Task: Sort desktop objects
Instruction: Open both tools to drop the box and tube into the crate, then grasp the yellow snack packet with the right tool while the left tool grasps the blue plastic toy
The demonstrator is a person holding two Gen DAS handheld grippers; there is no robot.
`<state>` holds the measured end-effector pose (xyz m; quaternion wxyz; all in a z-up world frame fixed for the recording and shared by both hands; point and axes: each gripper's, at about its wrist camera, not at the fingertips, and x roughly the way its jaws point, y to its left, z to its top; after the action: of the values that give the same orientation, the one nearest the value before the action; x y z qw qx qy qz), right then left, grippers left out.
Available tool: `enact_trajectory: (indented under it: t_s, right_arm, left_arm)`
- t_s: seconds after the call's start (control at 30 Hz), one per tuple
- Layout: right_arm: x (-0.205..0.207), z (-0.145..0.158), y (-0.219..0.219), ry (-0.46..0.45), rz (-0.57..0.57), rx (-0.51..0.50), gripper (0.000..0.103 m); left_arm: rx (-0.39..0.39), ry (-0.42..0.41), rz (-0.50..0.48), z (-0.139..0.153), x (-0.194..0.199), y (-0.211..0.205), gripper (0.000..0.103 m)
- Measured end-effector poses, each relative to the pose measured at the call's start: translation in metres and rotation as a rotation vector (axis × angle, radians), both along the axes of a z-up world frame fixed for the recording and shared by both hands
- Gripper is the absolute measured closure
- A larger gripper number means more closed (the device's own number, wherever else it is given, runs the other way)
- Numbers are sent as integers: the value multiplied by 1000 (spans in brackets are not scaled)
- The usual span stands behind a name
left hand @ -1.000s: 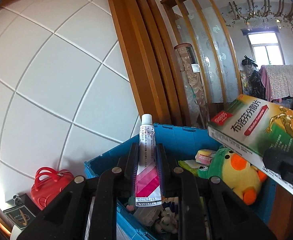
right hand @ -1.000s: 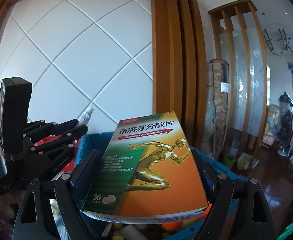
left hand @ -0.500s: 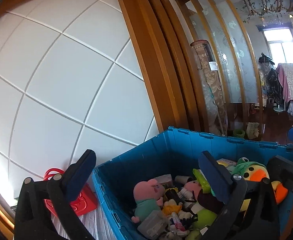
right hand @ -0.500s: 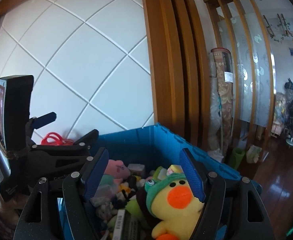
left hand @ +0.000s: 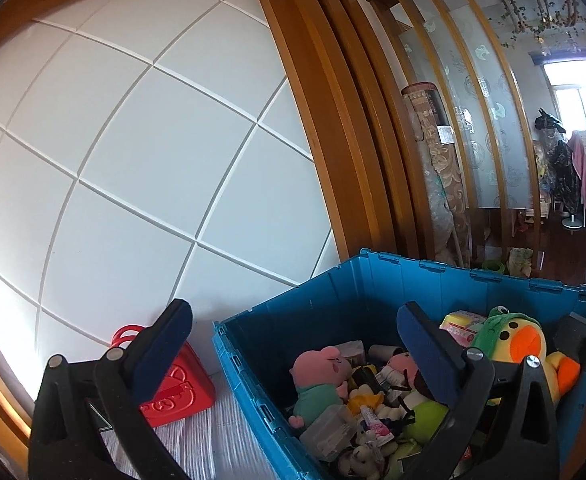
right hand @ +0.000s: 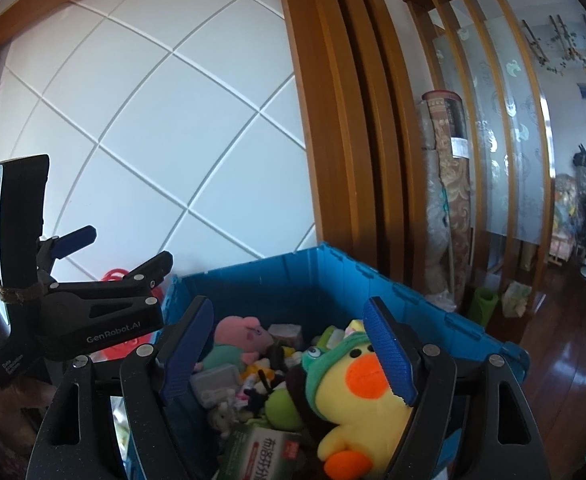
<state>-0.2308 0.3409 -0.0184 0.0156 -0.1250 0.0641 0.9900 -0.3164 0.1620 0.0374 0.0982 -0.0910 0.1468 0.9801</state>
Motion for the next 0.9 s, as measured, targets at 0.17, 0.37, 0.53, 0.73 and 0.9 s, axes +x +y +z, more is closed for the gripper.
enact_trajectory:
  t_s: [0.17,0.37,0.53,0.73,0.9]
  right_arm:
    - [7,1,-16,-2,14,9,23]
    - [16,5,-48,14,39,20,16]
    - [19,3,-90,1,85,30,16]
    - [28,1,-151,-17,132,44,14]
    - [36,2,-203,-10,160,67,9]
  left_arm:
    - [3,9,14,1,13,-20,0]
    - [15,18,38,4,28,-60,0]
    - [11,15,77,2,39,-105,0]
    - [35,3,120,0,54,-168,0]
    - [38,-4,151,-5,68,-222,0]
